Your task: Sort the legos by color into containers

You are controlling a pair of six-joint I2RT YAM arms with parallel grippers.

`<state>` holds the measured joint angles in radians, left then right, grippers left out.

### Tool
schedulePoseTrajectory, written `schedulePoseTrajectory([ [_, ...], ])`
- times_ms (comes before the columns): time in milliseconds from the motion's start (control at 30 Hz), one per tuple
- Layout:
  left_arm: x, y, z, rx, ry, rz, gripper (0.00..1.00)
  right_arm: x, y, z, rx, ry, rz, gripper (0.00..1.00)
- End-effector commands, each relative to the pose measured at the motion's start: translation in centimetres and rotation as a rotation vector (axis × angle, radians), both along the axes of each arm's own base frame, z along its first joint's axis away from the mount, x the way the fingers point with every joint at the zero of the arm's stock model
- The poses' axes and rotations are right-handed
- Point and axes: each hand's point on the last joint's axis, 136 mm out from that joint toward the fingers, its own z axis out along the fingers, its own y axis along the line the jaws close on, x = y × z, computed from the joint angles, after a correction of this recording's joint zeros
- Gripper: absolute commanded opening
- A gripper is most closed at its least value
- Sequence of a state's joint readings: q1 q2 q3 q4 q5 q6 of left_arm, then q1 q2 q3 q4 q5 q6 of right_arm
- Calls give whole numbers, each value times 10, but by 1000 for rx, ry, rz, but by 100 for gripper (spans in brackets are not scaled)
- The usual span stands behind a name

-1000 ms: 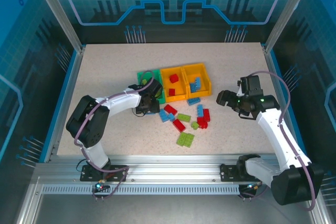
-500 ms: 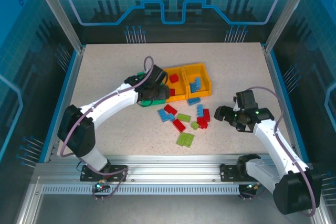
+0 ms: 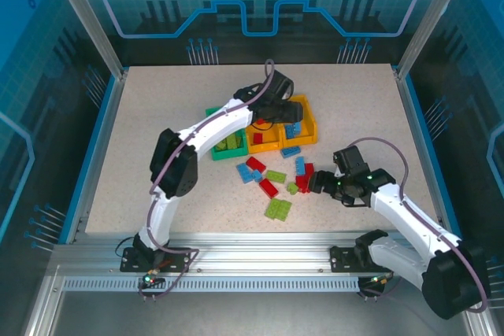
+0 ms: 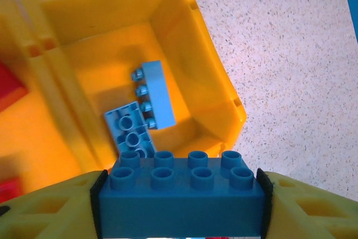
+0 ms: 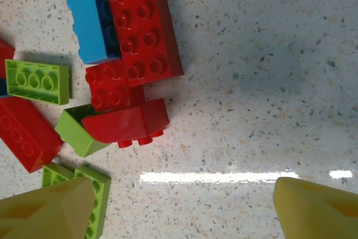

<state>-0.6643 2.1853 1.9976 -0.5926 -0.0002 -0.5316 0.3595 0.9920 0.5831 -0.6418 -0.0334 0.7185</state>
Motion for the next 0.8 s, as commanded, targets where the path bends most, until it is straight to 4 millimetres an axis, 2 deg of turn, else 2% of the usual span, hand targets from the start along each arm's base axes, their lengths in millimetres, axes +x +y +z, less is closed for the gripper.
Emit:
schedulePoseTrajectory([
  [0,4,-21,4,-45,-3,-64,58,12,4,8,-14,-49,7,84],
  [133,14,-27,-6,-39,1,-67,66,20,10,13,-41,-73,43,83],
  [267,17,-31,-7,-55,0,-61,71,26,14,14,-72,-70,69,81],
  [300,18,-31,-4,-59,-3,-55,74,27,14,15,-77,-68,73,81],
  [400,17,-26,1,-51,-6,-39,93,32,19,18,-78,-75,89,79],
  [467,15,-21,6,-38,-11,-26,98,34,24,20,-79,-82,113,78],
  [567,10,-7,16,-25,-34,18,99,32,27,20,-111,-75,153,77],
  [667,4,5,37,-44,-70,51,99,25,29,14,-143,-43,165,77],
  [767,-7,19,50,-60,-90,68,99,21,41,10,-147,-36,196,76],
])
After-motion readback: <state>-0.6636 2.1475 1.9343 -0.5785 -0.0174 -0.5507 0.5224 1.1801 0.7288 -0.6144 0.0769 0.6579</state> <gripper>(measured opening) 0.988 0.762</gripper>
